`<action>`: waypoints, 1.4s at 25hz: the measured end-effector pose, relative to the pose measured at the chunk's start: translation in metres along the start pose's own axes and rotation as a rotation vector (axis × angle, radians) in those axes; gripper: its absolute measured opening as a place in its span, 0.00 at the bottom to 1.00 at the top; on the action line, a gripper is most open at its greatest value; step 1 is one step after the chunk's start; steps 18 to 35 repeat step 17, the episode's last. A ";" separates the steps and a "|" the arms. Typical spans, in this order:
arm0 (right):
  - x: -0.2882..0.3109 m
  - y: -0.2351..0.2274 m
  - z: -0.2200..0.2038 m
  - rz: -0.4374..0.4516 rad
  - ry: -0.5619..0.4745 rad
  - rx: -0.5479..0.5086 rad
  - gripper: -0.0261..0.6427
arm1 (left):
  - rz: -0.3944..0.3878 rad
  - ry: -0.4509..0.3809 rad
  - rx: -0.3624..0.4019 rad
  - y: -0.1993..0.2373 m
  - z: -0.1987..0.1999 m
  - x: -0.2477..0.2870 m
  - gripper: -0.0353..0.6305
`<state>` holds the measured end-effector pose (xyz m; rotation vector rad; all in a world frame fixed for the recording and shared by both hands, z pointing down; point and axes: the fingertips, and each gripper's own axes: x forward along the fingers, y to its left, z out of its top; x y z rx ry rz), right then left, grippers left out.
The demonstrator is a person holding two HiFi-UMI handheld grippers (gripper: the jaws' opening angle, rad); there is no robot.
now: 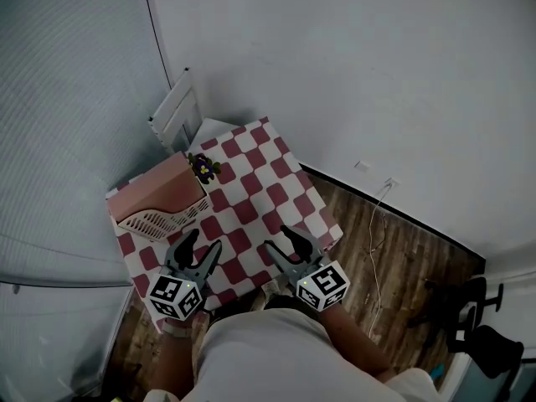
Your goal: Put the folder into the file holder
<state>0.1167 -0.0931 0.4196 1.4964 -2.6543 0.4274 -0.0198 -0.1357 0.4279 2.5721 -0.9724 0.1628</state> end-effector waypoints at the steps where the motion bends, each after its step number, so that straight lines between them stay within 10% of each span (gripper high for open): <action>1: 0.001 0.002 0.000 0.005 0.002 0.000 0.36 | -0.002 0.005 0.002 0.000 -0.001 0.000 0.40; 35: 0.023 0.005 -0.004 0.032 0.013 0.003 0.36 | -0.017 0.030 0.021 0.000 0.001 0.008 0.40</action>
